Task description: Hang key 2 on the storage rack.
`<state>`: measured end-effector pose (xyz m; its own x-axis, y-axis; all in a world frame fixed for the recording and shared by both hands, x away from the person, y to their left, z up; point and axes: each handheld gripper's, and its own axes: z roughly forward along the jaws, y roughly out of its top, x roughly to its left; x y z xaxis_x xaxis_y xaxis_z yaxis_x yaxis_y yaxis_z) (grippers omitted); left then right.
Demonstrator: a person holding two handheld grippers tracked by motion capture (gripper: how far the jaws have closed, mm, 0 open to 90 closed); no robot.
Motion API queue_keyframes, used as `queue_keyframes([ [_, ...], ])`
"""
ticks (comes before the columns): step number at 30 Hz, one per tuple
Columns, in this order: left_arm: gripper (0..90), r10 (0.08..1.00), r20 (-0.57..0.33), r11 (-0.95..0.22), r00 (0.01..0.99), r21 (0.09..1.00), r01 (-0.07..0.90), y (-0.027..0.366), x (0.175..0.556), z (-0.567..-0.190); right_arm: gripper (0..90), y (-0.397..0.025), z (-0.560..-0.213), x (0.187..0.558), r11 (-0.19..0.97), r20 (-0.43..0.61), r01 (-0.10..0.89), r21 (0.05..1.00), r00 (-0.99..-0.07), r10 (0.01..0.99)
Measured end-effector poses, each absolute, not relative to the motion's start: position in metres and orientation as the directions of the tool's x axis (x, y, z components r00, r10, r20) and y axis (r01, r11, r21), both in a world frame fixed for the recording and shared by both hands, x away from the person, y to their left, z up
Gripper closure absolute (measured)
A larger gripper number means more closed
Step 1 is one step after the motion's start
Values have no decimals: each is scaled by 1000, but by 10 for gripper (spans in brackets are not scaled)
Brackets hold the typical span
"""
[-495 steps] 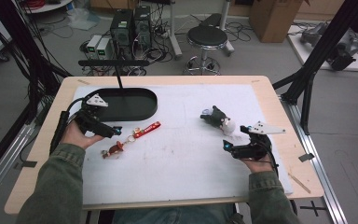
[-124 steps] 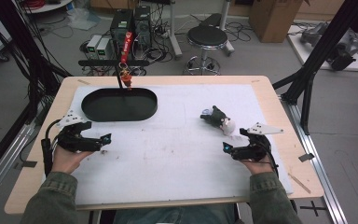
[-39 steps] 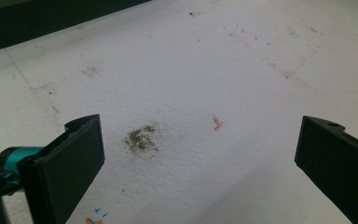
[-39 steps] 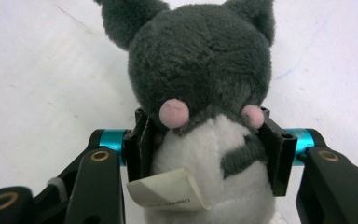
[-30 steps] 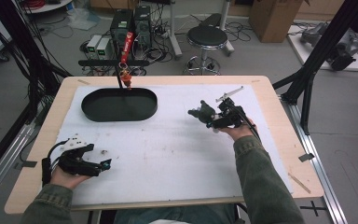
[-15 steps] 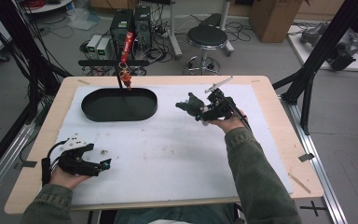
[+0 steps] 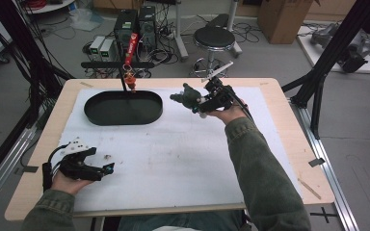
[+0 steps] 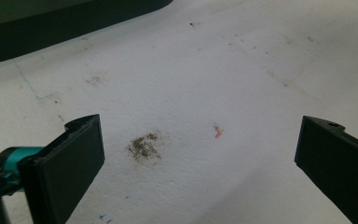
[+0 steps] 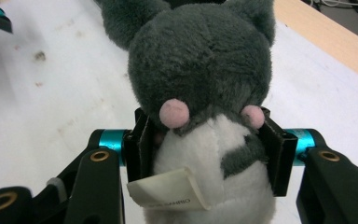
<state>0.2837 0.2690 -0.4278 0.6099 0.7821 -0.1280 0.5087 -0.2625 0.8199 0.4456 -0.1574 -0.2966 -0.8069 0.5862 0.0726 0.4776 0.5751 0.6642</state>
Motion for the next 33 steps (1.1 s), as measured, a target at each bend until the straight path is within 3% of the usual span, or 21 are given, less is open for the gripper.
queue_keyframes([
  [17,17,787,-120,-261,605,823,504,269,284,-428,471,-133,-288,459,554,74,491,672,-790,609],
  [33,17,784,-124,-257,608,828,499,270,284,-427,471,-112,-274,467,562,73,452,693,-819,569],
])
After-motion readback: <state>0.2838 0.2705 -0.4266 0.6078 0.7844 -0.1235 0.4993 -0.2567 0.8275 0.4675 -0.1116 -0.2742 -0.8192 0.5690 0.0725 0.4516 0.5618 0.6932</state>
